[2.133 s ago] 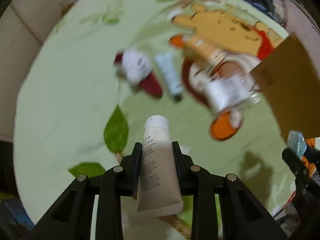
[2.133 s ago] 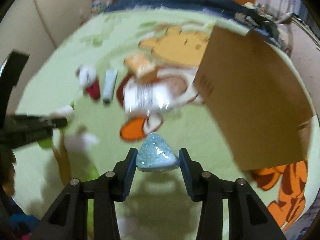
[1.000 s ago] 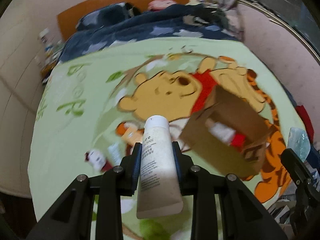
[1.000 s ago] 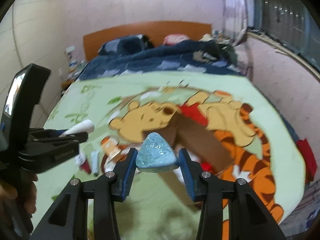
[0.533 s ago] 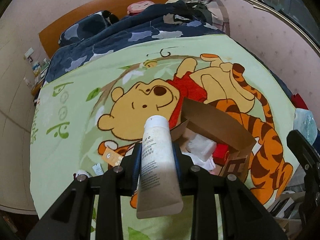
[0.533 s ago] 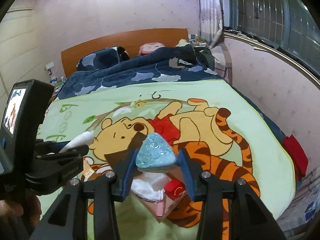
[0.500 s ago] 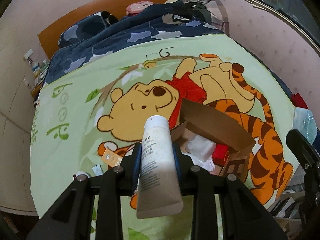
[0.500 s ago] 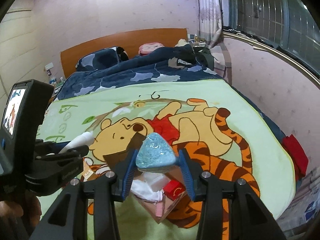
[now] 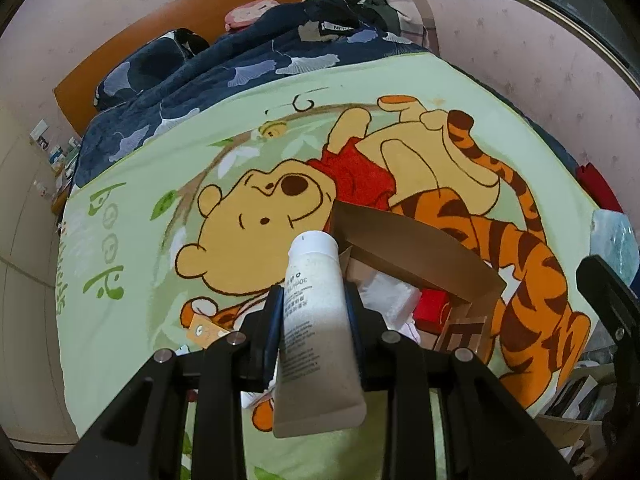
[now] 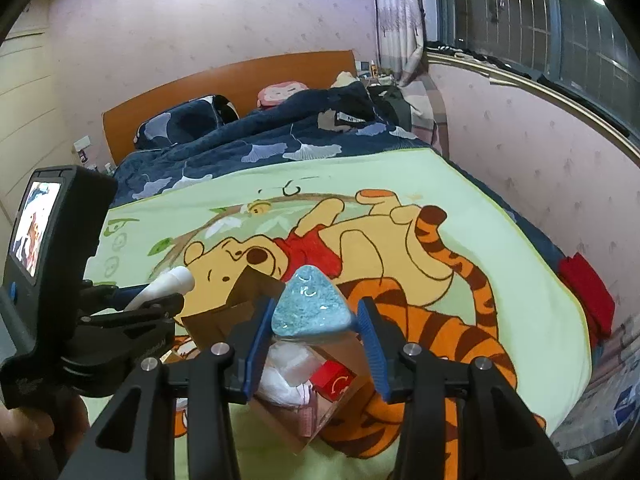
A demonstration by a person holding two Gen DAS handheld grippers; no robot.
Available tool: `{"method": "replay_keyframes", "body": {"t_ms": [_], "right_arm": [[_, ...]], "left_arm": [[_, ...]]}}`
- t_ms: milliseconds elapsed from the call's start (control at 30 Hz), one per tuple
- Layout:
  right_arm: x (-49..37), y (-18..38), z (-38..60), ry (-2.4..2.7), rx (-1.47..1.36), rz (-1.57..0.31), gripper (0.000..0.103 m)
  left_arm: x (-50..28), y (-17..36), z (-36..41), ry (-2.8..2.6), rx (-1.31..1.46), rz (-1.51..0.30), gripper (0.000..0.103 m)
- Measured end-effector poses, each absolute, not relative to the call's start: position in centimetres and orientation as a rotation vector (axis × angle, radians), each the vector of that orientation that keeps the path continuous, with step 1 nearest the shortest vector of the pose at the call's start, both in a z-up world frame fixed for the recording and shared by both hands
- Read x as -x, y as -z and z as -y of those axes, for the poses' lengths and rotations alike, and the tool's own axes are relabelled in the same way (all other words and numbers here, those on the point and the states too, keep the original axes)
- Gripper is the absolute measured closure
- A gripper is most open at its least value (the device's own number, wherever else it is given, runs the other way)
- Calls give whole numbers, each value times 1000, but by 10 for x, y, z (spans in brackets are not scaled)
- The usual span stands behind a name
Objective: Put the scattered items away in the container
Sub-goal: 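Lift and carry the lotion tube and blue soap over the cardboard box, then open both grippers to drop the tube and soap into the box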
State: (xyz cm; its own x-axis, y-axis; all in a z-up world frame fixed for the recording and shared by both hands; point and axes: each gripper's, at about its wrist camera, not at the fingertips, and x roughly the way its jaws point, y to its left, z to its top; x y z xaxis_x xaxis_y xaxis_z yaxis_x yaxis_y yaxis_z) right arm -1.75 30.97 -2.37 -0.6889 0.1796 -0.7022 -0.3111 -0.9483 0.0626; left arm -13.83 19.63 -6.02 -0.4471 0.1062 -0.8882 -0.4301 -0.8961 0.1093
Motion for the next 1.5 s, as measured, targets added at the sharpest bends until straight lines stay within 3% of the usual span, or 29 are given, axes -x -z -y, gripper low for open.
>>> {"method": "replay_keyframes", "body": {"t_ms": [1500], "right_arm": [[38,86,-299,-2552,1287,-289,60]], "left_arm": [[165,133,-232,-2196,1512,-706,74]]}}
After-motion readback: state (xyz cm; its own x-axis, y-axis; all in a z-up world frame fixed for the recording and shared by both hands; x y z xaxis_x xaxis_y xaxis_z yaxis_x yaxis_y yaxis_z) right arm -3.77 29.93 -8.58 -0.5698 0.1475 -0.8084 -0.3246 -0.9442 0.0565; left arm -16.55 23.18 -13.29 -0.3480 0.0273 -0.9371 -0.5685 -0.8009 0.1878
